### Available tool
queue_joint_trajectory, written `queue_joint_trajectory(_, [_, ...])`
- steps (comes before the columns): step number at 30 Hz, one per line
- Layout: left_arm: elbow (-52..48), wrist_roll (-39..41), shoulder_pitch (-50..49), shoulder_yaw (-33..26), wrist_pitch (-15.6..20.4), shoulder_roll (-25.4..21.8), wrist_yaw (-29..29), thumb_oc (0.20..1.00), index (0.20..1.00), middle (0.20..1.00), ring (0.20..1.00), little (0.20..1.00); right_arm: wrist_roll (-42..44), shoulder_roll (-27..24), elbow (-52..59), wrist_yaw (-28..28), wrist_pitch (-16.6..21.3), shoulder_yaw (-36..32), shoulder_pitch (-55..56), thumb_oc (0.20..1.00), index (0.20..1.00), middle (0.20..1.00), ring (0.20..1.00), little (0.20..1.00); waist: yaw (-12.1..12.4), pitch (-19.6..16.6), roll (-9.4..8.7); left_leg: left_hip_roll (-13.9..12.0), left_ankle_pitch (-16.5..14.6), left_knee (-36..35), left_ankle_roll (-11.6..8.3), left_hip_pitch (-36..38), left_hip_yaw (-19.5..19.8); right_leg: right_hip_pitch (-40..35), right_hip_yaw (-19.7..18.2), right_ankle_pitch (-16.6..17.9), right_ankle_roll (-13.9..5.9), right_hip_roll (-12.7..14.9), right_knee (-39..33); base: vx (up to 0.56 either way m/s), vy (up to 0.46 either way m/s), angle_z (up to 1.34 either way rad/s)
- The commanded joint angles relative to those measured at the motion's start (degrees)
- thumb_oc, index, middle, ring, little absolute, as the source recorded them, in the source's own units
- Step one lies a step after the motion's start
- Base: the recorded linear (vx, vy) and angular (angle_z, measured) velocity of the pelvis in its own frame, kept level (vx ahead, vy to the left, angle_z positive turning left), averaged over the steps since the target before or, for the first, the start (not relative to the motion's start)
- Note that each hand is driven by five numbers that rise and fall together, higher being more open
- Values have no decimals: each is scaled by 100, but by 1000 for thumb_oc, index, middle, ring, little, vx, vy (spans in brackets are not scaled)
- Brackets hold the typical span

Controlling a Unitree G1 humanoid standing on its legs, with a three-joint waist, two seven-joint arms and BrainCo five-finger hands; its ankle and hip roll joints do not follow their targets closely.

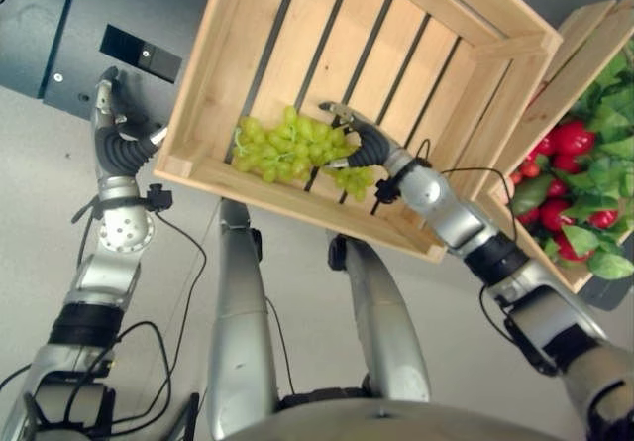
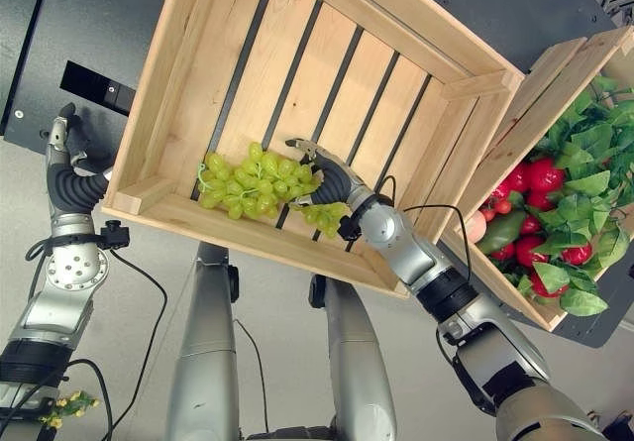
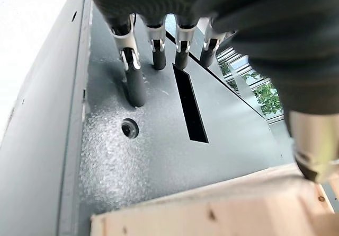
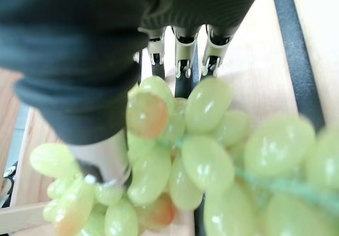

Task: Pick up the fruits from the basket on one side to the basket on the other side

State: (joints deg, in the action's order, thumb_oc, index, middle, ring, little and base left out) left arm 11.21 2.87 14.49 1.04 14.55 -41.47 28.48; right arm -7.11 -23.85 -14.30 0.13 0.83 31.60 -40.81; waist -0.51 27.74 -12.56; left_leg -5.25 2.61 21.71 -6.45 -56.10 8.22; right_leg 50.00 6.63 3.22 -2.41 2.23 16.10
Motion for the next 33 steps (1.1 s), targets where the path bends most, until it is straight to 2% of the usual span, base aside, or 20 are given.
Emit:
queue_joint_trajectory(1, [327, -70, 64, 384, -378, 161, -202, 1000, 1000, 1000, 1000, 1000, 77, 236, -41, 46, -16, 451, -64, 200, 200, 200, 200, 200, 31, 205, -100, 98, -450, 447, 200, 19, 102, -157, -204, -274, -528, 237, 156, 0, 0, 0])
queue_joint_trajectory(20, [428, -28, 147, 429, -388, 162, -169, 1000, 1000, 1000, 1000, 1000, 179, 221, -34, 4, 18, 461, -59, 200, 200, 200, 200, 200, 12, 205, -158, 98, -391, 331, 190, 103, 97, -262, -177, -220, -535, 260, 57, 0, 0, 0])
queue_joint_trajectory(25, [437, -26, 170, 434, -383, 165, -179, 1000, 1000, 1000, 1000, 1000, 496, 247, 15, 16, 37, 438, -28, 200, 200, 200, 200, 200, 17, 205, -153, 94, -371, 291, 185, 122, 92, -281, -175, -195, -544, 269, 7, 0, 0, 0])
queue_joint_trajectory(26, [456, -15, 185, 436, -379, 162, -203, 1000, 1000, 1000, 1000, 1000, 889, 255, 65, 73, 101, 459, -9, 200, 200, 200, 200, 200, 19, 205, -148, 96, -366, 291, 183, 134, 84, -282, -169, -197, -544, 275, 19, 0, 0, 0])
queue_joint_trajectory(27, [456, -15, 185, 436, -379, 162, -203, 1000, 1000, 1000, 1000, 1000, 889, 255, 65, 73, 101, 459, -9, 200, 200, 200, 200, 200, 19, 205, -148, 96, -366, 291, 183, 134, 84, -282, -169, -197, -544, 275, 19, 0, 0, 0])
queue_joint_trajectory(28, [462, 7, 227, 470, -356, 150, -245, 1000, 1000, 1000, 1000, 1000, 1602, 235, 94, 184, 172, 507, -5, 200, 200, 200, 200, 200, 34, 205, -141, 93, -342, 248, 173, 165, 74, -306, -162, -186, -545, 282, -2, 0, 0, 0])
queue_joint_trajectory(29, [462, 7, 227, 470, -356, 150, -245, 1000, 1000, 1000, 1000, 1000, 1602, 235, 94, 184, 172, 507, -5, 200, 200, 200, 200, 200, 34, 205, -141, 93, -342, 248, 173, 166, 74, -306, -162, -186, -545, 282, -2, 0, 0, 0])
queue_joint_trajectory(30, [455, 11, 243, 482, -325, 93, -294, 1000, 1000, 1000, 1000, 1000, 2347, 97, 240, 388, 224, 609, -56, 200, 200, 200, 200, 200, 63, 205, -139, 95, -323, 208, 162, 205, 61, -333, -144, -176, -547, 294, -12, 0, 0, 0])
queue_joint_trajectory(32, [456, 9, 277, 513, -307, 45, -338, 1000, 1000, 1000, 1000, 1000, 3009, -88, 276, 517, 251, 724, -188, 200, 200, 200, 200, 200, 93, 205, -144, 92, -295, 143, 150, 253, 55, -362, -136, -150, -556, 304, -36, -1, -9, 2])
queue_joint_trajectory(33, [456, 9, 277, 513, -307, 45, -338, 1000, 1000, 1000, 1000, 1000, 3009, -88, 276, 517, 251, 724, -188, 200, 200, 200, 200, 200, 93, 205, -144, 92, -295, 143, 150, 253, 55, -362, -136, -150, -556, 304, -36, 0, -10, 5])
